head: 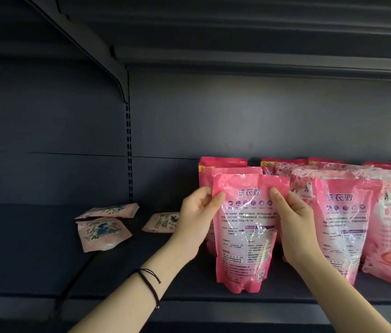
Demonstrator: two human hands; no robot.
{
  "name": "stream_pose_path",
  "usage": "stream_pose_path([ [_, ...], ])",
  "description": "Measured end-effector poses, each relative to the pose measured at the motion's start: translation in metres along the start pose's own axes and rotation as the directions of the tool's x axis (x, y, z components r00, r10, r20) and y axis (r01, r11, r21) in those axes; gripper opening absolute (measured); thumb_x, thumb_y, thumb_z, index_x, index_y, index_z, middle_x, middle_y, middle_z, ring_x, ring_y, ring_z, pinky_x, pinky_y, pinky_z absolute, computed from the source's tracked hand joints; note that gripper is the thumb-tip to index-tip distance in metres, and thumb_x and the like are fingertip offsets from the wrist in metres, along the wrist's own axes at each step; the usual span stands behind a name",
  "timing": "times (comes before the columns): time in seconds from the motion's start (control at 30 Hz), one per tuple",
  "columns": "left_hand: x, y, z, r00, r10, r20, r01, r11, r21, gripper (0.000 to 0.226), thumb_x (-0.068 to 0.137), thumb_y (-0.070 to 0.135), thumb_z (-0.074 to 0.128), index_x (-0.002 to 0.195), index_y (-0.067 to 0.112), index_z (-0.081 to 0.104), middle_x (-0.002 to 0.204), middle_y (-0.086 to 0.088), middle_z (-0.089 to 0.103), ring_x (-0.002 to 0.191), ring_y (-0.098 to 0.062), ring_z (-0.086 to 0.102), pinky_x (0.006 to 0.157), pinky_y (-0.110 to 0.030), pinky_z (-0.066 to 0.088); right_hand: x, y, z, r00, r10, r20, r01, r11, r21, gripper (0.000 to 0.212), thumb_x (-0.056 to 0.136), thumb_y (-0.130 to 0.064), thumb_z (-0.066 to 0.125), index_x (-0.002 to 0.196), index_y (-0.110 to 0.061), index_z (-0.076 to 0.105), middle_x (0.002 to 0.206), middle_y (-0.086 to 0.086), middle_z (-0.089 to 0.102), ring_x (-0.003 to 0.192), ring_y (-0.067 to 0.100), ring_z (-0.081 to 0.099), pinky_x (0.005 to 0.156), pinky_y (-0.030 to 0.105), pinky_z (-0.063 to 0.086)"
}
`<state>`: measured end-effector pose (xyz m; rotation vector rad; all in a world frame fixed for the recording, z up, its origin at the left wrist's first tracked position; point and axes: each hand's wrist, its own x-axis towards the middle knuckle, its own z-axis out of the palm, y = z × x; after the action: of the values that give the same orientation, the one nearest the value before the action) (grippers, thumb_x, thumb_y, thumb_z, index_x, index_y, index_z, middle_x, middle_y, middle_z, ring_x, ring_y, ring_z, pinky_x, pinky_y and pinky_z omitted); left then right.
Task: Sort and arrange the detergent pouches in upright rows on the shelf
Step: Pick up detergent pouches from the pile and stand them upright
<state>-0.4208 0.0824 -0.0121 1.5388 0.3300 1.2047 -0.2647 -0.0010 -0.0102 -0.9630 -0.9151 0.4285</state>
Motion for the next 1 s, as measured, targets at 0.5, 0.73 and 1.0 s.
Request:
stream_pose_path([
  [0.5, 0.011, 0.052, -0.14, 0.963, 0.054, 0.263, -0.267, 0.114, 0.957, 0.018, 0.093, 0.045, 0.05, 0.107, 0.037, 0.058, 0.1, 0.019, 0.062, 0.087, 0.002, 0.058, 0.071, -0.026, 0.052, -0.008, -0.066, 0.079, 0.545, -0.54, 0.642, 0.819, 0.18, -0.544, 0.017, 0.086, -0.017, 0.053, 0.094, -0.012, 0.067, 0.095, 0.0, 0.06, 0.084, 0.021, 0.056, 0.074, 0.032, 0.046],
  [0.73, 0.027, 0.023, -0.205, 0.904, -0.018, 0.428, -0.423, -0.19, 0.886, 0.031, 0.095, 0.048, 0.042, 0.114, 0.029, 0.057, 0.1, 0.008, 0.063, 0.099, -0.014, 0.058, 0.083, -0.033, 0.045, 0.007, 0.0, 0.163, 0.538, -0.028, 0.843, 0.842, -0.041, -0.538, 0.032, 0.094, -0.034, 0.045, 0.122, -0.023, 0.054, 0.119, -0.003, 0.053, 0.108, 0.018, 0.052, 0.078, 0.031, 0.047],
  [1.0, 0.076, -0.03, -0.256, 0.846, -0.143, 0.514, -0.533, -0.223, 0.816, 0.039, 0.094, 0.049, 0.043, 0.12, 0.025, 0.057, 0.106, -0.002, 0.066, 0.102, -0.024, 0.059, 0.082, -0.035, 0.042, 0.059, 0.073, 0.221, 0.582, 0.325, 0.745, 0.805, -0.361, -0.472, 0.043, 0.094, -0.038, 0.051, 0.132, -0.02, 0.046, 0.126, 0.007, 0.053, 0.113, 0.027, 0.052, 0.086, 0.038, 0.043],
])
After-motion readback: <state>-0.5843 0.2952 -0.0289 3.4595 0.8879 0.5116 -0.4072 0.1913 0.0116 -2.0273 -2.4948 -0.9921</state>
